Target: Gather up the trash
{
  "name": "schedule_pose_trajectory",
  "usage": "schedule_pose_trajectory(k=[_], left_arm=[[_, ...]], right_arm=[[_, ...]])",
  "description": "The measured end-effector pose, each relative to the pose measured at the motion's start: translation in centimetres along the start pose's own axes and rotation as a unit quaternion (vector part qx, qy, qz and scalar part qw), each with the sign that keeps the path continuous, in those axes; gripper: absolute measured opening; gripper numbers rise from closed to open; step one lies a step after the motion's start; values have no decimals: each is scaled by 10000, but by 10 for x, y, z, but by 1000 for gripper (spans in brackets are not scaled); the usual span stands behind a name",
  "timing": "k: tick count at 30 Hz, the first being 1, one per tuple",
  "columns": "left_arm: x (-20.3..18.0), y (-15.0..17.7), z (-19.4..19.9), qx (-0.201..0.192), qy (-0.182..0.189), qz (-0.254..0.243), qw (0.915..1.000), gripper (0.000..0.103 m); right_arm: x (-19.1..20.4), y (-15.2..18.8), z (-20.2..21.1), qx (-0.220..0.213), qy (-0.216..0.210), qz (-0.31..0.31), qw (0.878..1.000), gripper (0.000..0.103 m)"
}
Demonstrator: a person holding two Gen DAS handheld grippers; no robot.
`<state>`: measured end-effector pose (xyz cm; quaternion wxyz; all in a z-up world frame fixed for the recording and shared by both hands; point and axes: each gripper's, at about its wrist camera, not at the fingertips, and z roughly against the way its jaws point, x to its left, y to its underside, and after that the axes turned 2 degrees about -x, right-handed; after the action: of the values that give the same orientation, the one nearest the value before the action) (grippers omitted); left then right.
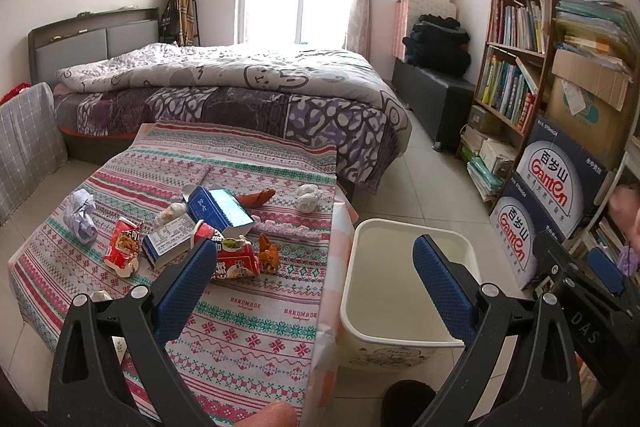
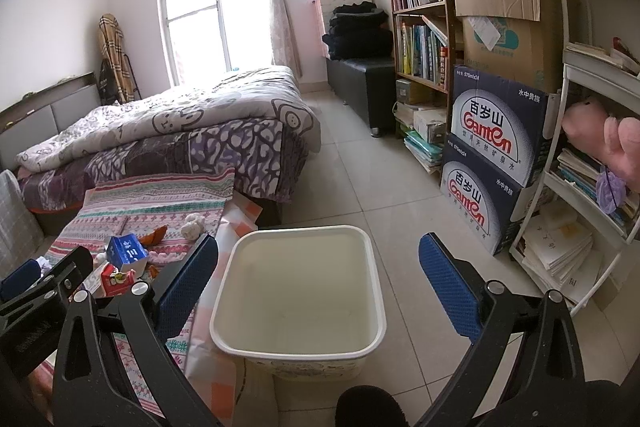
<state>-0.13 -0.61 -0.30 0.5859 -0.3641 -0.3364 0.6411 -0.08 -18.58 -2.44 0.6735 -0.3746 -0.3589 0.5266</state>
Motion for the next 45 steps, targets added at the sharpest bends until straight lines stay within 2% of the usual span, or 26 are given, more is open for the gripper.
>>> schedule_pose_trajectory(k=[20,26,30,45], left_arm=[[1,-1,-1,26,2,-6,10000,96],[3,6,-4,44,6,-10,10000,96],[5,9,-5,53,5,-9,10000,95],[4,8,-6,62,-2,-16,10000,96]], right_arm=[[2,1,0,9,-5,-7,10000,96],[-9,-5,1,22,-12,-3,10000,96],[5,1,-1,28,-14,-3,10000,96],[3,1,-1,37,-19,-6,10000,96]])
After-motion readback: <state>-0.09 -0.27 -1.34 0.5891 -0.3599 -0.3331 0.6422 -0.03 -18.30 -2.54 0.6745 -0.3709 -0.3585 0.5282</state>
